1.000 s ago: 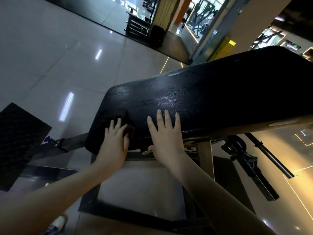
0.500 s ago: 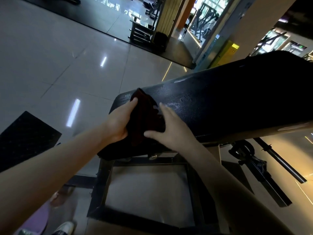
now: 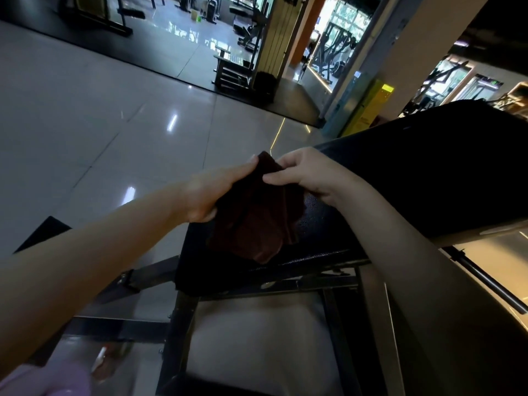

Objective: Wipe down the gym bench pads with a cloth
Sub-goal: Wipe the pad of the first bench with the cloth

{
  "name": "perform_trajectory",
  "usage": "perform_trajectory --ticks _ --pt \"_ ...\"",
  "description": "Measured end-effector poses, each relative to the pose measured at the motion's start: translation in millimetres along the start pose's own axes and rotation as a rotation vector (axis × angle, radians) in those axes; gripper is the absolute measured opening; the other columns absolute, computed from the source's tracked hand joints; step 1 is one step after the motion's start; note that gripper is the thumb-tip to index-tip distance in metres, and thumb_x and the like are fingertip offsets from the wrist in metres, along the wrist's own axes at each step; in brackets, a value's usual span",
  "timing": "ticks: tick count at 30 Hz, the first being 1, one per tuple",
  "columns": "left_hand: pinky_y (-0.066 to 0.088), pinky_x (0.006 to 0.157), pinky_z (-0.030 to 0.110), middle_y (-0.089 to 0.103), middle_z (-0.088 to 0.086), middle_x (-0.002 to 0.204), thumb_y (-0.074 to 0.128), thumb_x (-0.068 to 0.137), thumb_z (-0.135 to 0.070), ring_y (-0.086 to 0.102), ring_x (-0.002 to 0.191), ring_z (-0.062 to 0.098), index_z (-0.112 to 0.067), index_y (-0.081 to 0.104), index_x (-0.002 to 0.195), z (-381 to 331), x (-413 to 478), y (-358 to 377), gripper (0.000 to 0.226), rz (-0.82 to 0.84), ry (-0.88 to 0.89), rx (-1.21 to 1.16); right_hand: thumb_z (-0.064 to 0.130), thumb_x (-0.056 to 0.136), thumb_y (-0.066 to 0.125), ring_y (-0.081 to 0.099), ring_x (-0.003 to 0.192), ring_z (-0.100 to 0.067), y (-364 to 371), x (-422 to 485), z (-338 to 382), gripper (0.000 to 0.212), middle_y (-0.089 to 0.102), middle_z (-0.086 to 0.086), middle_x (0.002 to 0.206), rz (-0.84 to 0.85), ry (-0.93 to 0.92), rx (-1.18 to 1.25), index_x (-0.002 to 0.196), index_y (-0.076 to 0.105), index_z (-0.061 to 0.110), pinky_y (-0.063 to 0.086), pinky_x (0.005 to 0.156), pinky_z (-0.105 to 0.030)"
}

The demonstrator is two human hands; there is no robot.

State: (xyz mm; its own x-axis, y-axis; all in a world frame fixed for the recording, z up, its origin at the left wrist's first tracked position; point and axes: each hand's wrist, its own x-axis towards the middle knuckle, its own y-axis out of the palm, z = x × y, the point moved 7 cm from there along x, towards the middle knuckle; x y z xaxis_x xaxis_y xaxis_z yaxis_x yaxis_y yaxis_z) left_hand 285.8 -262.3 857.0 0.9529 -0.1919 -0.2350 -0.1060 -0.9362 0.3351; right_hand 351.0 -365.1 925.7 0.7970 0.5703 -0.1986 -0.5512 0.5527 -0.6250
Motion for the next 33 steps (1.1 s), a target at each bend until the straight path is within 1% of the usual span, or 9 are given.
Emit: perform_trajectory --ticks 5,9,12,16,18,21,25,28,33 --pt "0.056 0.090 0.039 0.069 0.013 0.115 0.067 0.082 -0.018 0.067 0.106 0.027 -0.011 0.059 0.123 -3.4 -3.5 -15.2 0.042 0.147 0.057 0.257 0.011 0.088 0.066 0.064 0.070 -0.012 -14.7 6.3 8.0 0.014 0.067 -0.007 0.080 -0.048 -0.072 -0.010 0.095 0.064 -0.001 0.050 0.066 -0.024" --pt "0.059 0.066 0.030 0.073 0.014 0.099 0.058 0.082 -0.031 0.072 0.086 0.023 -0.007 0.065 0.107 -9.2 1.3 -35.8 0.035 0.101 -0.023 0.274 0.011 0.092 0.062 0.062 0.060 -0.009 -18.7 6.3 5.9 0.019 0.067 -0.005 0.078 -0.087 -0.086 -0.012 0.104 0.061 -0.004 0.046 0.051 -0.019" --pt "0.059 0.068 0.030 0.074 0.013 0.099 0.056 0.083 -0.038 0.072 0.088 0.023 -0.008 0.066 0.105 -18.2 6.7 -44.2 0.039 0.109 -0.037 0.366 0.005 0.092 0.061 0.060 0.049 -0.002 -18.3 12.1 9.1 0.007 0.065 -0.004 0.074 -0.162 -0.109 -0.018 0.096 0.061 -0.001 0.041 0.042 -0.012" --pt "0.057 0.071 0.020 0.071 0.012 0.101 0.051 0.097 -0.028 0.071 0.086 0.020 -0.010 0.063 0.116 -45.6 23.0 -53.5 0.029 -0.038 0.206 0.553 -0.003 0.088 0.063 0.063 0.077 -0.019 -29.3 33.1 14.4 0.013 0.065 -0.016 0.089 -0.319 -0.169 -0.050 0.100 0.062 -0.008 0.052 0.071 -0.033" --pt "0.048 0.063 0.008 0.068 0.010 0.094 0.050 0.100 -0.023 0.066 0.076 0.016 -0.009 0.061 0.118 -54.5 30.0 -56.3 0.026 -0.188 0.378 0.780 -0.003 0.086 0.065 0.057 0.077 -0.021 -33.2 41.8 15.1 0.015 0.062 -0.015 0.084 -0.380 -0.202 -0.122 0.099 0.064 -0.009 0.047 0.072 -0.035" --pt "0.041 0.067 0.013 0.066 0.021 0.099 0.051 0.099 -0.017 0.063 0.086 0.025 -0.005 0.056 0.127 -34.5 37.2 -52.5 0.031 -0.274 0.523 1.024 0.000 0.082 0.069 0.058 0.082 -0.018 -28.8 49.7 -0.5 0.011 0.065 -0.013 0.087 -0.347 -0.205 -0.268 0.093 0.068 0.001 0.047 0.080 -0.032" --pt "0.024 0.115 0.032 0.037 0.016 0.151 0.051 0.099 -0.024 0.032 0.142 0.028 -0.010 0.039 0.146 50.2 43.7 -39.0 0.050 -0.035 0.442 1.235 0.006 0.079 0.074 0.063 0.098 -0.026 5.3 43.0 -49.9 0.016 0.070 -0.012 0.099 -0.056 -0.106 -0.612 0.095 0.070 0.005 0.048 0.093 -0.045" --pt "0.011 0.120 0.034 0.003 0.008 0.161 0.048 0.097 -0.044 0.004 0.148 0.021 -0.027 0.017 0.153 105.2 39.7 -34.5 0.067 0.163 0.287 1.299 0.008 0.083 0.069 0.058 0.110 -0.019 25.1 23.3 -75.8 0.025 0.065 -0.001 0.115 0.126 -0.057 -0.811 0.108 0.069 0.015 0.045 0.099 -0.042" --pt "0.016 0.119 0.034 0.009 0.008 0.161 0.057 0.091 -0.046 0.014 0.148 0.025 -0.017 0.020 0.153 104.5 42.1 -66.3 0.078 -0.112 0.318 1.151 0.015 0.082 0.057 0.034 0.138 -0.013 34.8 8.8 -48.7 0.042 0.043 0.009 0.147 0.184 -0.066 -0.974 0.121 0.064 0.028 0.009 0.117 -0.038"
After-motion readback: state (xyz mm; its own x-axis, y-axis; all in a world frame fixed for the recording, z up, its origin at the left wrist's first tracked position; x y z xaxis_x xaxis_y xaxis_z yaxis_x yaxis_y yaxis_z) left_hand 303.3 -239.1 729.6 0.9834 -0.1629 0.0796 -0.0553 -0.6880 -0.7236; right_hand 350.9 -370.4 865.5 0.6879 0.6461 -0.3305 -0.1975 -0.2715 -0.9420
